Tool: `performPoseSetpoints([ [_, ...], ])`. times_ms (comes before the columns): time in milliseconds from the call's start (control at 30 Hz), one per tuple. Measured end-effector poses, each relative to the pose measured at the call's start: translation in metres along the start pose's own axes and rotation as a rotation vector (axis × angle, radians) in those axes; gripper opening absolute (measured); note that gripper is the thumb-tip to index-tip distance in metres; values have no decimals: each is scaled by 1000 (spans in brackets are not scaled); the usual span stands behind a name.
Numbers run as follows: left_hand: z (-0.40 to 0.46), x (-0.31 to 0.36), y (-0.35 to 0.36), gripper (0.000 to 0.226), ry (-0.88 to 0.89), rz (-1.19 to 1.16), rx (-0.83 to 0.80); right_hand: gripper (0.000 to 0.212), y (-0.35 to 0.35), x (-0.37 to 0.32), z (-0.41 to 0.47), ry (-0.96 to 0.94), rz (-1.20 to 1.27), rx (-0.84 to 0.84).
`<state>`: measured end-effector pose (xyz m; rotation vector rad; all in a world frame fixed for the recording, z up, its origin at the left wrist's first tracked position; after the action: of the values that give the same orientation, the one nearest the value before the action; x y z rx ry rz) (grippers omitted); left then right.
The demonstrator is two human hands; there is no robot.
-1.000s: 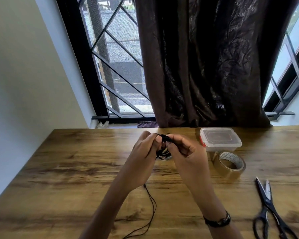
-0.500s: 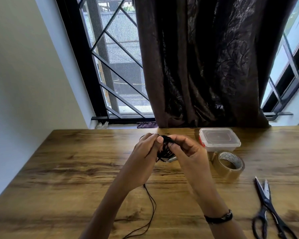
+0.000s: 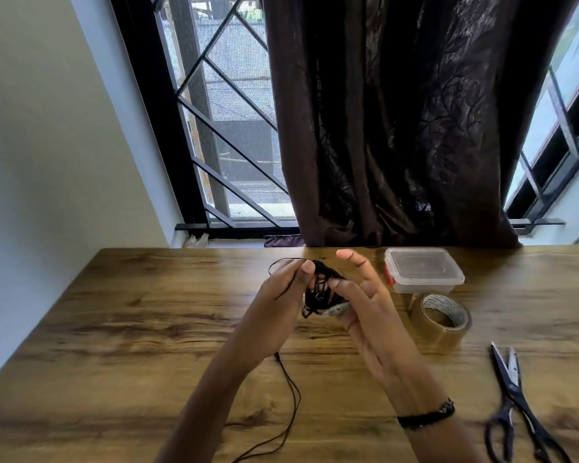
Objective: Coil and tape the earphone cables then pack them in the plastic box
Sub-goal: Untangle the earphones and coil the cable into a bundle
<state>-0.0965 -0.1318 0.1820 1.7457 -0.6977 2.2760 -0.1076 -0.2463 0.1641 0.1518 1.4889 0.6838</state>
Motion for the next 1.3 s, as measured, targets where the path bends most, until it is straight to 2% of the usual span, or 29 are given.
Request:
performPoseSetpoints([
  [100,-2,-4,-2,35,-55,-48,-5,41,1,3,0,-2,53,-14],
  [167,-3,-6,-5,40,-82,-31,23,35,1,0,1,-39,-51,-38],
  [367,-4,-4,-11,41,-86,37,72,32,11,-30,-4,-316,-925,-77],
  [600,-1,-4,-7,41,-90,21,19,20,25,-45,-11,-560,-1478,-118],
  [733,-1,-3,-5,38,-93,-32,-10,13,26,-48,-12,-602,-1628,-130],
  [833,-1,-3,-6,38,-104,-20,-9,12,24,-51,-12,-635,-1592,-143],
  [1100,-2,-14,-1,41,-112,91,-41,16,1,-48,-10,-422,-1238,-28],
  [1300,-4,-19,1,34,-103,97,-24,9,-18,-32,-2,-172,-785,-4],
])
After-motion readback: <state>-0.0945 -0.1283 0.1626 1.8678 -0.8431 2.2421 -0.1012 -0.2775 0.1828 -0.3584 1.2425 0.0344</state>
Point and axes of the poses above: each hand's wrist, its own z-axis towards the middle knuckle, its own y-axis out of the palm, x = y × z, the point moved 6 cm from there along z, towards the middle knuckle, and after that the axes turned 12 degrees about -x, right-handed, at the moved point
